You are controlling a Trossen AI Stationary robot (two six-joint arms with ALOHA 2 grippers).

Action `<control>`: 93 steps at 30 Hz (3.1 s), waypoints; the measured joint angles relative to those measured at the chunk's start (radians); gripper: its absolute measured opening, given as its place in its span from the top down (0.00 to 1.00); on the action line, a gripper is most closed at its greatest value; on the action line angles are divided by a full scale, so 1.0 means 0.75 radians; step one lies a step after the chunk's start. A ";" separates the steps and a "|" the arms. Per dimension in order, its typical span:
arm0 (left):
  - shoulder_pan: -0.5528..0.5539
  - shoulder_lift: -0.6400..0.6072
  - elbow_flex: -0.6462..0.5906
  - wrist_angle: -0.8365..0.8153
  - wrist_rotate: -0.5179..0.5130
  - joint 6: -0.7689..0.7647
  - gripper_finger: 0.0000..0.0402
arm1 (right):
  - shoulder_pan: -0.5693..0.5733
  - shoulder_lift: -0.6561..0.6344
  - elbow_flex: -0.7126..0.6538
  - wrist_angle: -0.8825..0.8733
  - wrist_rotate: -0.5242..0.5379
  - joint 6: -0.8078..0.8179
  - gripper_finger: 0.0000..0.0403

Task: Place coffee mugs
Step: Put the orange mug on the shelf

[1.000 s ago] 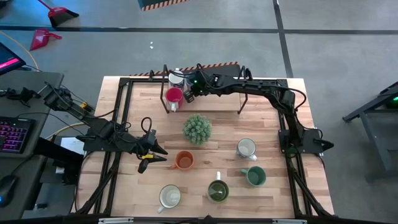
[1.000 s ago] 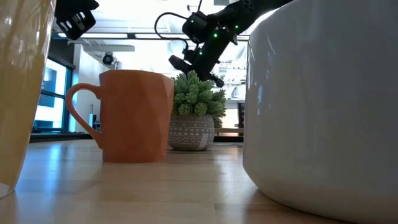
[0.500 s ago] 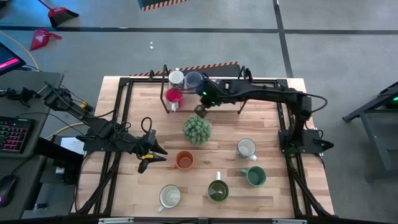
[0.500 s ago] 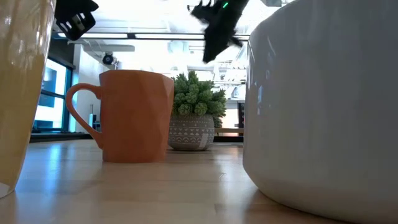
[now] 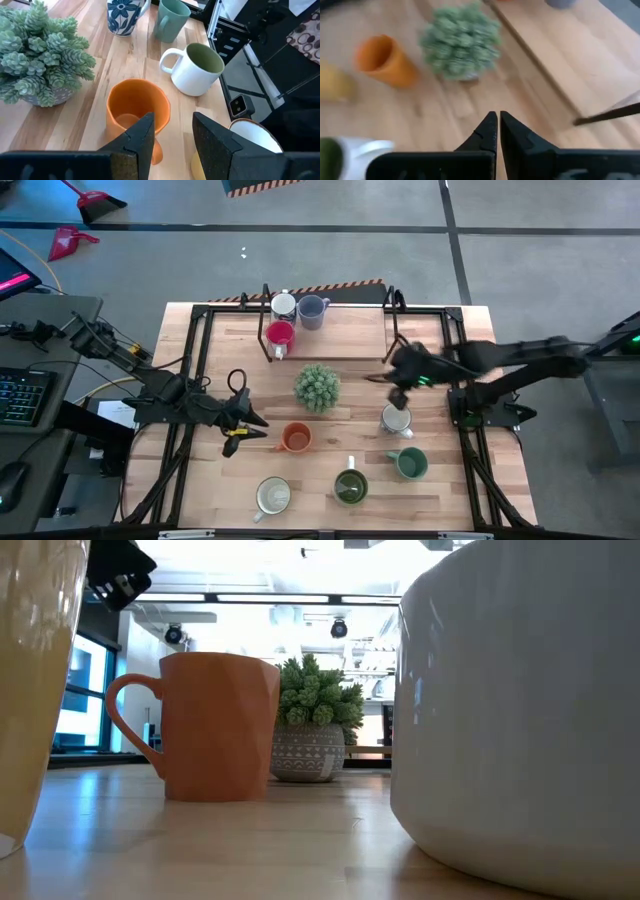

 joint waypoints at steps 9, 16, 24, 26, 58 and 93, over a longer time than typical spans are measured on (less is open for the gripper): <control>0.073 0.000 0.000 0.005 -0.001 -0.013 0.70 | 0.199 -0.575 -0.638 0.546 -0.051 -0.210 1.00; 0.206 0.030 0.000 0.035 -0.002 -0.228 0.69 | 0.215 -0.800 -0.909 0.861 -0.074 -0.226 1.00; 0.324 0.337 0.259 -0.165 0.186 -0.358 0.62 | 0.214 -0.846 -0.924 0.808 -0.042 -0.188 1.00; 0.334 0.434 0.381 -0.353 0.231 -0.370 0.62 | 0.214 -0.845 -0.924 0.780 -0.038 -0.205 1.00; 0.332 1.099 0.910 -0.792 0.329 -0.453 0.62 | 0.214 -0.844 -0.924 0.643 -0.117 -0.234 1.00; 0.351 1.100 0.963 -1.173 0.250 -0.361 0.62 | 0.214 -0.844 -0.923 0.637 -0.134 -0.200 1.00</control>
